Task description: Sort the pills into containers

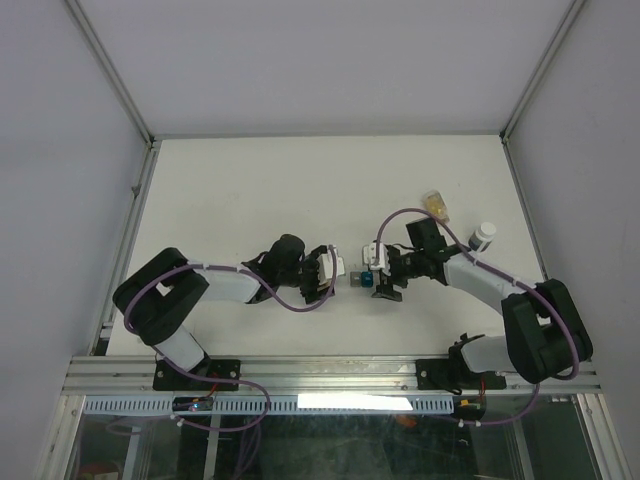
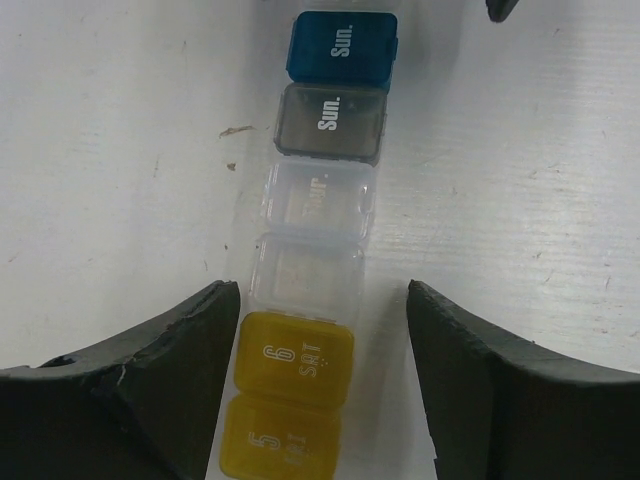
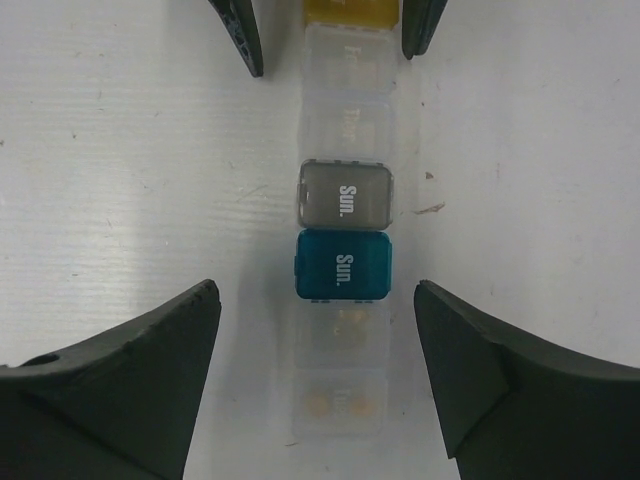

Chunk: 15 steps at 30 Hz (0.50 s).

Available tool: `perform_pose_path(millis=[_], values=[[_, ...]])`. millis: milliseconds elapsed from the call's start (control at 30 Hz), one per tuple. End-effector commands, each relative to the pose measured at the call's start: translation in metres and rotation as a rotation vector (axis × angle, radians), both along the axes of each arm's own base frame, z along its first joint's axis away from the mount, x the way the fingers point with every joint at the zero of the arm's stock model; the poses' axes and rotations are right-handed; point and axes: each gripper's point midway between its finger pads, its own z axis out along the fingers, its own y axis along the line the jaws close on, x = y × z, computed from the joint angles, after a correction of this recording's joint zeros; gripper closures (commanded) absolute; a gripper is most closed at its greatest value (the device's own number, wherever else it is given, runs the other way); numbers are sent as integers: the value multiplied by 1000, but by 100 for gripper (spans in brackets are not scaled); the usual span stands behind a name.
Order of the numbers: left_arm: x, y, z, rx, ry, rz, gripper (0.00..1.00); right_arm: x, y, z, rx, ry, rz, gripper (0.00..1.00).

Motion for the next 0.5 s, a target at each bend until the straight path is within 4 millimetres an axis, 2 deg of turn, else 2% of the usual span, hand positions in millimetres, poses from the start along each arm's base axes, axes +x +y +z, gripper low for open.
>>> perform_pose_path(millis=[0, 233, 300, 467], values=[[3, -14, 13, -61, -11, -33, 34, 23, 12, 9, -4, -47, -40, 20], [0, -14, 11, -67, 7, -42, 49, 32, 18, 3, -15, -28, -82, 28], [0, -14, 10, -67, 9, -43, 53, 32, 19, -1, -29, -23, -78, 33], [-2, -15, 9, -69, 18, -52, 54, 27, 21, -9, -50, -16, -43, 40]])
